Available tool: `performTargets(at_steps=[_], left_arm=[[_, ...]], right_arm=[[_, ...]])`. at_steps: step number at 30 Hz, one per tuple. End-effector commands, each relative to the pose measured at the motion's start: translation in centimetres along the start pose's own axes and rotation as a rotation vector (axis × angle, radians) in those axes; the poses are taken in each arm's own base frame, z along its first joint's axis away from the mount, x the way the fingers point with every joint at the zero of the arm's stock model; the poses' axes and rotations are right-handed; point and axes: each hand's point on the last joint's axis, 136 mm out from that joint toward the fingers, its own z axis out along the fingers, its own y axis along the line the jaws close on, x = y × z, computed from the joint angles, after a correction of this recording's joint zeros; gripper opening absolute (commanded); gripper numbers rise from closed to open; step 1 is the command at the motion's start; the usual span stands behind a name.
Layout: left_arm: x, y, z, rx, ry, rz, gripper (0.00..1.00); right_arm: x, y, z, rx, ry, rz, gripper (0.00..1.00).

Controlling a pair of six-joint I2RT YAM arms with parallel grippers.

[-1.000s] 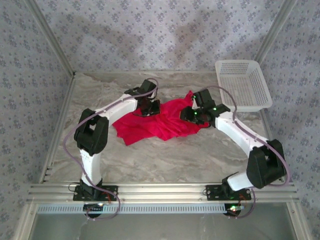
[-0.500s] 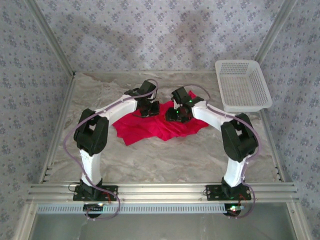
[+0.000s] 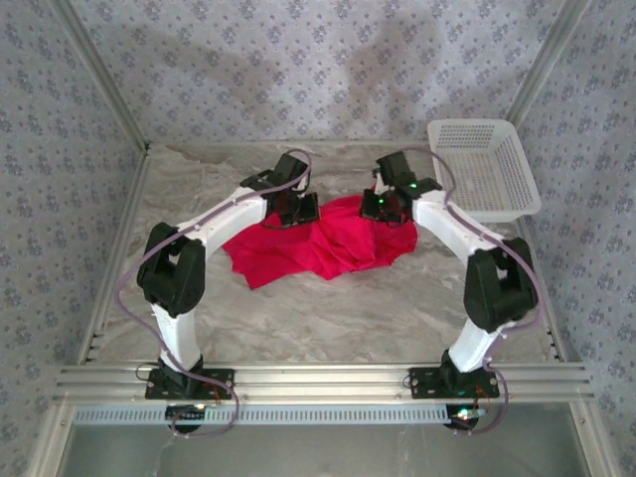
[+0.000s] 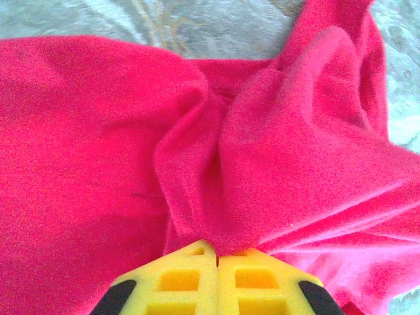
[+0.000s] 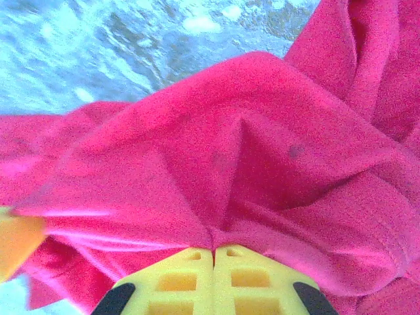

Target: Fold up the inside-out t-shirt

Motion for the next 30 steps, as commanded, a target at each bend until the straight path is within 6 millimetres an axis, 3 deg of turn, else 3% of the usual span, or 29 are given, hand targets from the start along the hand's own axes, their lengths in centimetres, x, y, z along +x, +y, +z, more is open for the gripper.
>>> performTargets(at_steps=[1, 5, 6, 10, 14, 20, 23, 27, 30], left_arm=[[-0.3, -2.1, -1.7, 0.059, -0.039, 0.05, 0.13], [0.3, -3.9, -1.7, 0.11, -0.042, 0.099, 0.36], [0.7, -4.5, -1.7, 0.128, -0.038, 0.114, 0.39], [2.3, -6.4, -1.0, 0.191, -0.003, 0.175, 0.41], [4.6, -7.8, 0.0, 0.248, 0.043, 0.243, 0.36], [6.7, -6.7, 2.7, 0.202, 0.103, 0.285, 0.38], [6.5, -5.2, 4.1, 0.125, 0.102, 0.296, 0.47], [5.8, -4.9, 5.5, 0.092, 0.095, 0.306, 0.6], [5.4, -5.0, 6.6, 0.084, 0.097, 0.302, 0.63]], right_arm=[[1.1, 0.2, -0.6, -0.135, 0.039, 0.116, 0.0], [1.2, 0.4, -0.5, -0.178, 0.046, 0.128, 0.0], [2.4, -0.3, 0.1, -0.164, 0.076, 0.139, 0.0], [2.5, -0.8, 0.2, -0.162, 0.082, 0.162, 0.0], [2.1, -1.3, 0.1, -0.154, 0.077, 0.184, 0.0], [1.5, -1.3, -0.2, -0.167, 0.071, 0.193, 0.0], [1.4, -1.1, -0.4, -0.174, 0.07, 0.194, 0.0], [1.6, -1.0, -0.6, -0.173, 0.075, 0.191, 0.0], [1.6, -0.9, -0.7, -0.174, 0.074, 0.19, 0.0]])
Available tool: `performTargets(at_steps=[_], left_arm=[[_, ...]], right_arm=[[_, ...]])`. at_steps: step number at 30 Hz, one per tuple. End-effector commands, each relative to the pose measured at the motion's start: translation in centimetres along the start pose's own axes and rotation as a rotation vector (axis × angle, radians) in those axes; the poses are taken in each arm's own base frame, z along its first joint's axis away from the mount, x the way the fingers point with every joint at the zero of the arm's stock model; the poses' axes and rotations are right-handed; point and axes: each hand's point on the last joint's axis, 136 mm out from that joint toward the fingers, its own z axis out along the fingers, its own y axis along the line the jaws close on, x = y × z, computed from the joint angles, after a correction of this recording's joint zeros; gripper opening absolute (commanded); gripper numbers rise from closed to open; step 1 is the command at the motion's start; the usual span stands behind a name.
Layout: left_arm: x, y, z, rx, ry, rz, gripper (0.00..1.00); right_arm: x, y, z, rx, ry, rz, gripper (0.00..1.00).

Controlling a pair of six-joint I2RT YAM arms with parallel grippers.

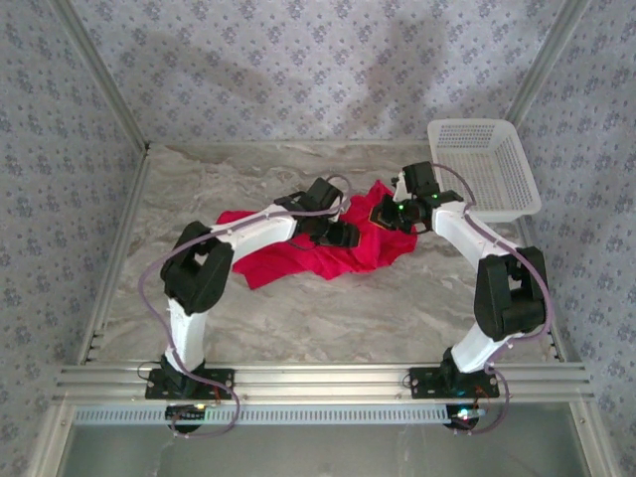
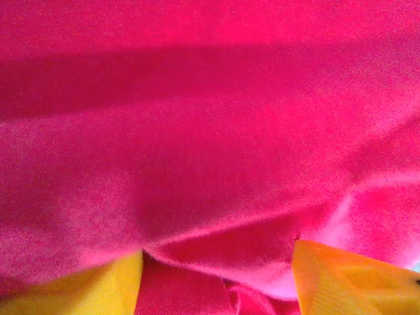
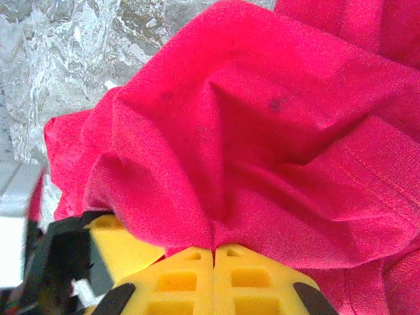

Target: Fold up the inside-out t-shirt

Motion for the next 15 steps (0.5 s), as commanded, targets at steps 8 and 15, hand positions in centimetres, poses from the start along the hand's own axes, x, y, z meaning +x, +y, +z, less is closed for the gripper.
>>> performTargets(at_steps=[8, 15], left_arm=[[-3.1, -0.8, -0.8, -0.032, -0.054, 0.007, 0.2], [-4.8, -3.0, -6.9, -0.071, -0.095, 0.02, 0.0]], right_arm=[[0.3, 0.2, -0.3, 0.005, 0.016, -0.007, 0.0], [0.1, -3.3, 0.3, 0.14, 0.016, -0.021, 0.0]])
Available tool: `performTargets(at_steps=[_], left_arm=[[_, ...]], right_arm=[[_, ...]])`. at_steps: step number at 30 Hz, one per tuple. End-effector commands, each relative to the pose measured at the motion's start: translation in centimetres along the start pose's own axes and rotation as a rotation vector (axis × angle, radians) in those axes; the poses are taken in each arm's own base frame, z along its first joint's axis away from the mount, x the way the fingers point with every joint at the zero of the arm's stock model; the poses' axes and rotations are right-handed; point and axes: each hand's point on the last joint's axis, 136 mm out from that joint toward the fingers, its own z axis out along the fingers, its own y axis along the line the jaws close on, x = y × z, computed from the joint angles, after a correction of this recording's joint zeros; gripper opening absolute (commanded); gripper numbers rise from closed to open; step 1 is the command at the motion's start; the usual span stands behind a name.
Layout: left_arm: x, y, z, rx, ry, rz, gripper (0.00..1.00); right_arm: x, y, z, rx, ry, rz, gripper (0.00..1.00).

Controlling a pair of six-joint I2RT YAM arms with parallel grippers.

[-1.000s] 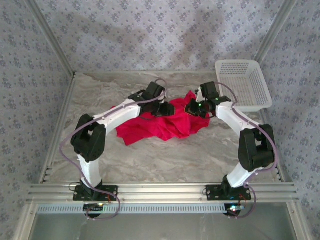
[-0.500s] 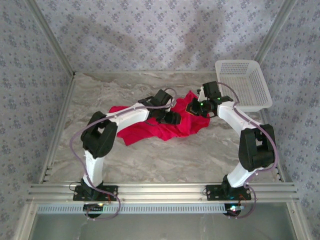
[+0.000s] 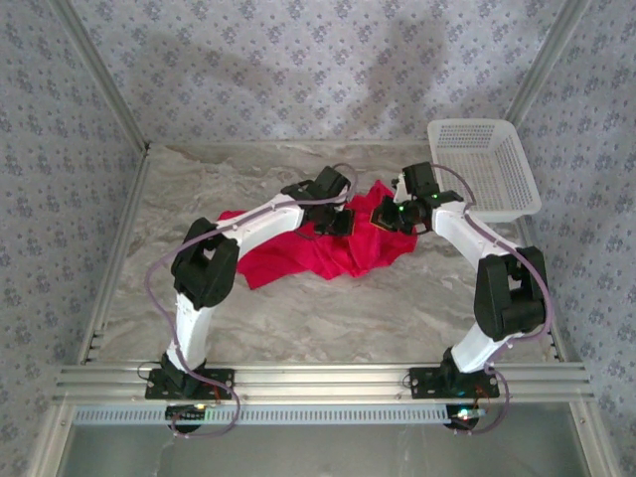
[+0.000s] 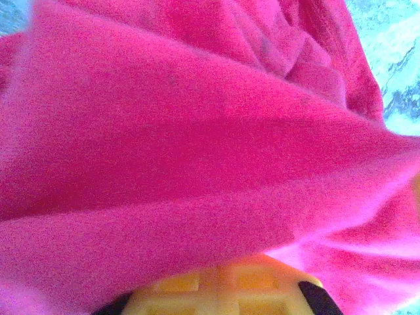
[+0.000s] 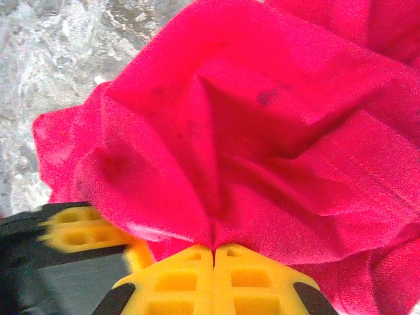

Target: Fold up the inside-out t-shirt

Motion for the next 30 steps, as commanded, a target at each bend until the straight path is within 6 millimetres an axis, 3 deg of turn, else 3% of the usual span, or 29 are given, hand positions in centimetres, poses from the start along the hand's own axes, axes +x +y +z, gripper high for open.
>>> performTargets(at_steps=[1, 5, 9, 10, 12, 14, 18, 21, 24, 28, 30], left_arm=[[-2.3, -2.4, -6.5, 0.013, -0.076, 0.009, 0.0], [-3.3, -5.3, -8.7, 0.136, -0.105, -0.038, 0.0], [-4.0, -7.4, -8.4, 0.241, -0.088, -0.09, 0.0], [-4.1, -7.7, -8.0, 0.252, -0.078, -0.099, 0.0], [-4.4, -7.5, -7.1, 0.242, -0.052, -0.125, 0.0], [-4.8, -7.6, -6.2, 0.237, -0.027, -0.139, 0.0], [-4.5, -6.9, -4.4, 0.21, 0.037, -0.185, 0.0], [-4.8, -6.4, -4.0, 0.204, 0.036, -0.213, 0.0], [-4.9, -5.9, -4.0, 0.195, 0.034, -0.24, 0.0], [-4.9, -5.3, -3.9, 0.186, 0.039, -0.268, 0.0], [-4.9, -5.1, -4.0, 0.181, 0.038, -0.278, 0.0]], right_arm=[[-0.1, -3.1, 0.5, 0.13, 0.01, -0.01, 0.0], [-1.1, -3.2, 0.7, 0.168, 0.007, -0.021, 0.0], [-0.8, -2.9, 0.5, 0.162, 0.021, -0.021, 0.01], [-0.7, -2.8, 0.1, 0.162, 0.019, -0.023, 0.09], [-0.6, -2.7, -0.8, 0.169, 0.005, -0.03, 0.35], [-0.5, -2.4, -2.3, 0.175, -0.029, -0.043, 0.47], [1.2, -1.9, -3.5, 0.119, -0.066, -0.036, 0.49], [2.8, -0.8, -3.3, 0.043, -0.093, -0.039, 0.47], [4.4, 0.8, -2.5, -0.014, -0.125, -0.089, 0.47], [5.3, 3.1, -1.1, -0.022, -0.154, -0.174, 0.6], [5.2, 3.2, 0.2, 0.011, -0.154, -0.177, 0.61]])
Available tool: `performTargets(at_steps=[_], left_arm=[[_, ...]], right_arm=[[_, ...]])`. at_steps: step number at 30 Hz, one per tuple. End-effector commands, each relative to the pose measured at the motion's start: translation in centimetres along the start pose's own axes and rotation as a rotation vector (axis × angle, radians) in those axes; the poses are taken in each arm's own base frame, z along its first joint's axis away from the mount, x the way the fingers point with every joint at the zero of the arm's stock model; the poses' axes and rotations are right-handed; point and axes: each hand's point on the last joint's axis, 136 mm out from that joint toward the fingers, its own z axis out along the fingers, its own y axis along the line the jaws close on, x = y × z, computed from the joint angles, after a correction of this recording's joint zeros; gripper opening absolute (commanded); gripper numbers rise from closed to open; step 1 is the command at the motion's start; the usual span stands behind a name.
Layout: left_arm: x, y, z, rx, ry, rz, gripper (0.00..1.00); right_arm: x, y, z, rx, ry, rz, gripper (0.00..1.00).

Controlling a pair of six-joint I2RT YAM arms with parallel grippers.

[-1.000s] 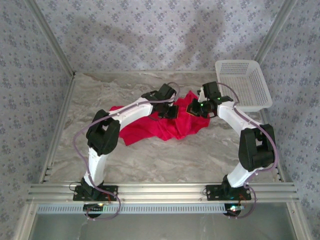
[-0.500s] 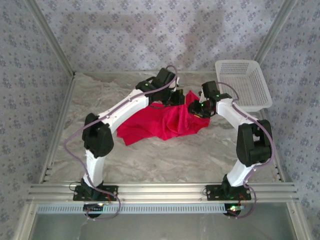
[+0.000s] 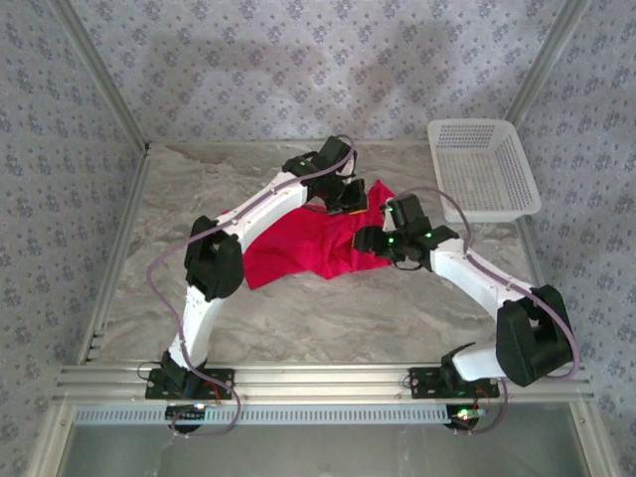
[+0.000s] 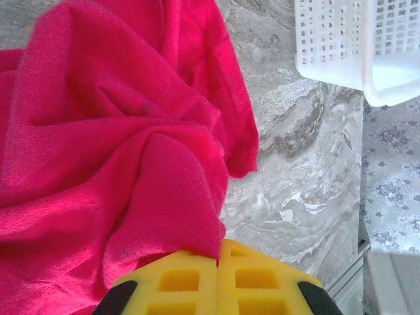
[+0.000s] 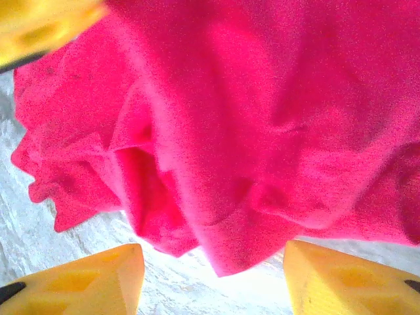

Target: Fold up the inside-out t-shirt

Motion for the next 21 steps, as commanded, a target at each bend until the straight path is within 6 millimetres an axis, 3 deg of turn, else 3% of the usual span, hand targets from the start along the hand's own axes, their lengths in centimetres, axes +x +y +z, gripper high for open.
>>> performTargets(at_steps=[1, 2, 3, 5, 6, 9, 12, 14, 21], left_arm=[[-0.2, -0.5, -1.1, 0.02, 0.002, -0.031, 0.0], [-0.2, -0.5, -1.3, 0.02, -0.001, -0.034, 0.0], [-0.4, -0.5, -1.5, 0.021, -0.004, -0.037, 0.0], [-0.7, -0.3, -2.0, 0.018, -0.016, -0.041, 0.0], [-0.9, -0.1, -2.3, 0.012, -0.024, -0.042, 0.02], [-1.6, 1.2, -2.8, -0.017, -0.05, -0.047, 0.08], [-1.9, 2.6, -2.6, -0.035, -0.053, -0.065, 0.25], [-1.5, 2.5, -2.4, -0.018, -0.041, -0.064, 0.33], [1.5, 2.7, -1.5, 0.037, 0.011, -0.029, 0.38]], right_arm=[[-2.1, 0.3, 1.8, 0.053, -0.082, -0.009, 0.61], [-2.3, -0.3, 2.4, 0.087, -0.082, 0.027, 0.56], [-2.5, -1.0, 3.1, 0.121, -0.085, 0.047, 0.44], [-3.0, -2.3, 3.6, 0.165, -0.087, 0.089, 0.05], [-3.4, -2.7, 3.5, 0.171, -0.088, 0.113, 0.0], [-4.1, -2.5, 1.7, 0.11, -0.087, 0.131, 0.0], [-4.3, -2.1, -0.1, -0.011, -0.072, 0.122, 0.0], [-4.1, -1.6, -0.8, -0.128, -0.045, 0.143, 0.0], [-3.7, -1.7, -1.2, -0.329, -0.031, 0.184, 0.0]])
